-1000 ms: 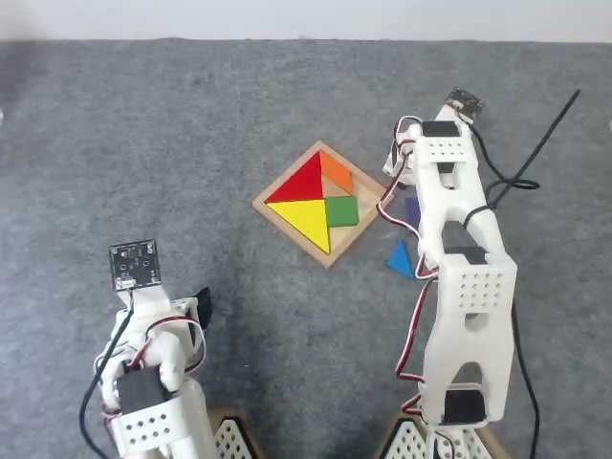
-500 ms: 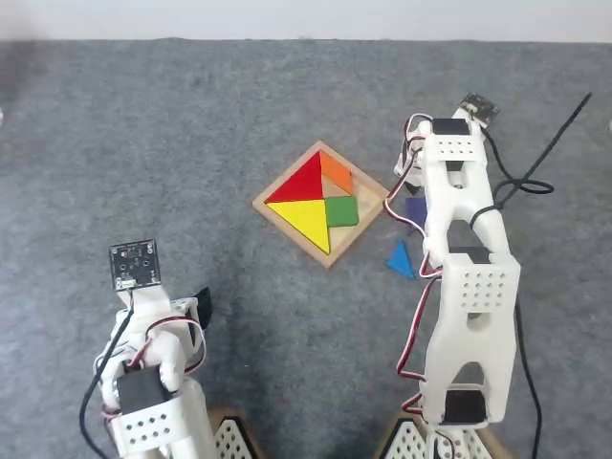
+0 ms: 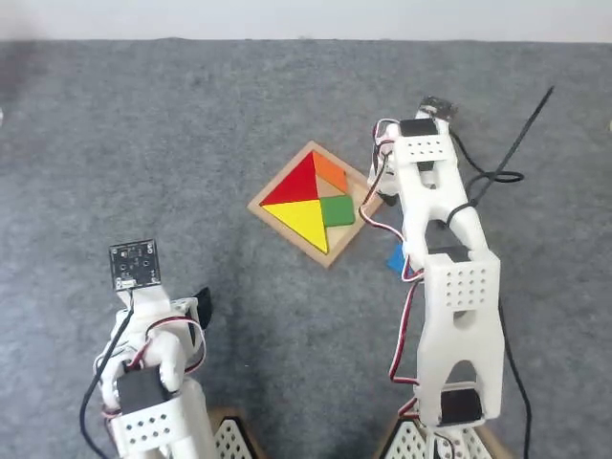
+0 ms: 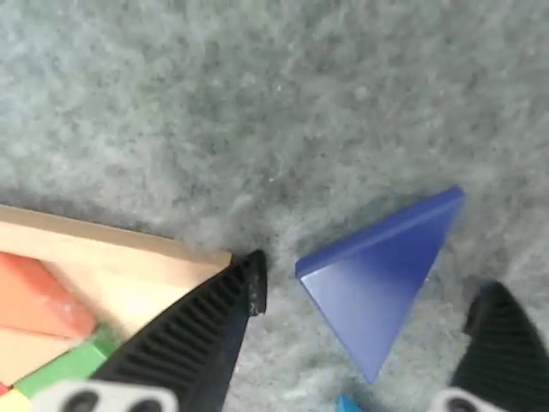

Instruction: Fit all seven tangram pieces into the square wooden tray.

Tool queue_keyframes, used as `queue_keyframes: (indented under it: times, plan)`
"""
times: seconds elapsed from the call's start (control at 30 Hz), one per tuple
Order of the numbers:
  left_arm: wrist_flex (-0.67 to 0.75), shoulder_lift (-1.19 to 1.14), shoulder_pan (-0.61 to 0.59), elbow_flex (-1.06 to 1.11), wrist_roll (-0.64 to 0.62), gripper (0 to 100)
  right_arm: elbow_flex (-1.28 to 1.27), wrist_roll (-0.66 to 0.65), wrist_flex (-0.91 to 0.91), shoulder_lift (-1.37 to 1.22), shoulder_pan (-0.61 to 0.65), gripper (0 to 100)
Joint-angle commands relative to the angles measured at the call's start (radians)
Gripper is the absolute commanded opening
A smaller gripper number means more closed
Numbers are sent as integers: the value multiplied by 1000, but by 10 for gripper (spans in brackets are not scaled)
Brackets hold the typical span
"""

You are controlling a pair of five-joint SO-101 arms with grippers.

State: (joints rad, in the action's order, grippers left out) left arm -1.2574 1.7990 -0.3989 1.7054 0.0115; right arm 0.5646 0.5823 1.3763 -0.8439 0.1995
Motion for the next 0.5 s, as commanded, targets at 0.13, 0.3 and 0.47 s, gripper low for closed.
queue_keyframes:
  times: [0.13, 0.3, 0.47]
  plan:
    - [-5, 20, 0, -22, -8, 271, 17, 41, 42, -8, -7, 378]
    - [-5, 20, 0, -22, -8, 271, 17, 44, 42, -13, -12, 195]
    - [-5, 20, 0, -22, -8, 271, 17, 46, 42, -12, -12, 206]
